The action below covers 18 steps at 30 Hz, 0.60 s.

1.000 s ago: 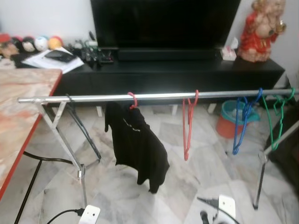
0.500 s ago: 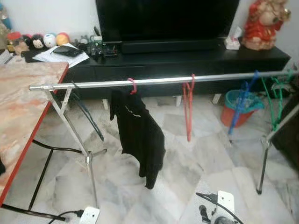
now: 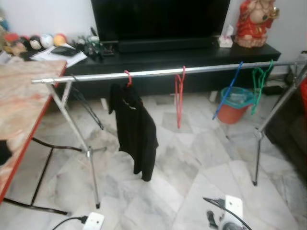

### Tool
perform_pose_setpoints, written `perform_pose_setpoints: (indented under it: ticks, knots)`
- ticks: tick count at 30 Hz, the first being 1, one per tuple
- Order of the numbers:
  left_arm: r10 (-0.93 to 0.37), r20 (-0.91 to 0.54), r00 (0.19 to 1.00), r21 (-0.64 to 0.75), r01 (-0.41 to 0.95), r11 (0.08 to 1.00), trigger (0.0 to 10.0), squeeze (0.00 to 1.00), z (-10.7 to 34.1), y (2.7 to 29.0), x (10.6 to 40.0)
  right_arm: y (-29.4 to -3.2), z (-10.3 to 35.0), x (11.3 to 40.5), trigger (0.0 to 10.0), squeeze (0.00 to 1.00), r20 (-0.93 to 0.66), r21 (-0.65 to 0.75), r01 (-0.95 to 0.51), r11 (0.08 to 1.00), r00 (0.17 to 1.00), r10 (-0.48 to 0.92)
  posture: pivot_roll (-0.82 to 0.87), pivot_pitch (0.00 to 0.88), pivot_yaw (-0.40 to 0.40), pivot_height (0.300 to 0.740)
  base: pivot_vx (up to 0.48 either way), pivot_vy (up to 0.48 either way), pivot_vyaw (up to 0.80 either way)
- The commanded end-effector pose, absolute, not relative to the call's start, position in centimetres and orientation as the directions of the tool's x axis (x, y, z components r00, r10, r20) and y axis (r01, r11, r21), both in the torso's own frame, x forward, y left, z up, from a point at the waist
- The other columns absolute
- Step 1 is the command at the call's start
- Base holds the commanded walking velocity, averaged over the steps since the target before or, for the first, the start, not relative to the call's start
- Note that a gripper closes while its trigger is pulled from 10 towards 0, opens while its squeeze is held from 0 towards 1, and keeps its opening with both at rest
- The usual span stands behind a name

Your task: Hang hanger

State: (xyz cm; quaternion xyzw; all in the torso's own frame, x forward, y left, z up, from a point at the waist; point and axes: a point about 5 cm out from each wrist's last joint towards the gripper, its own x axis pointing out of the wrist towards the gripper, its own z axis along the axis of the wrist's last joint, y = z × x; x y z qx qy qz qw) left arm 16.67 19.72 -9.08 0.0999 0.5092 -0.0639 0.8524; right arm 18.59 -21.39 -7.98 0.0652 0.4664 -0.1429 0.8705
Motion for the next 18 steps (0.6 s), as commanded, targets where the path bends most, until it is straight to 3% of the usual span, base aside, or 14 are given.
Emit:
perform_pose_setpoints:
  ticks: [1, 14, 18]
  knots:
    - [0.004, -0.890, 0.457, 0.113, 0.211, 0.971, 10.0, 0.00, -9.24, 20.31, 16.06, -20.82, -8.06, 18.66, 10.0, 0.00, -0.832, -0.004, 0.310, 0.951, 0.526, -0.175, -0.11, 0.000, -0.014, 0.740, -0.240, 0.000, 0.00]
    - [0.006, -0.891, 0.455, 0.121, 0.224, 0.967, 10.0, 0.00, -9.25, 20.29, 16.05, -20.87, -8.09, 18.59, 10.0, 0.00, -0.835, -0.005, 0.315, 0.949, 0.522, -0.177, -0.11, 0.000, -0.017, 0.740, 0.000, 0.000, 0.00]
    - [0.003, -0.891, 0.453, 0.119, 0.227, 0.967, 10.0, 0.00, -9.26, 20.27, 16.05, -20.88, -8.12, 18.54, 10.0, 0.00, -0.840, -0.013, 0.306, 0.952, 0.514, -0.176, -0.11, 0.000, -0.017, 0.740, 0.000, 0.000, -0.66]
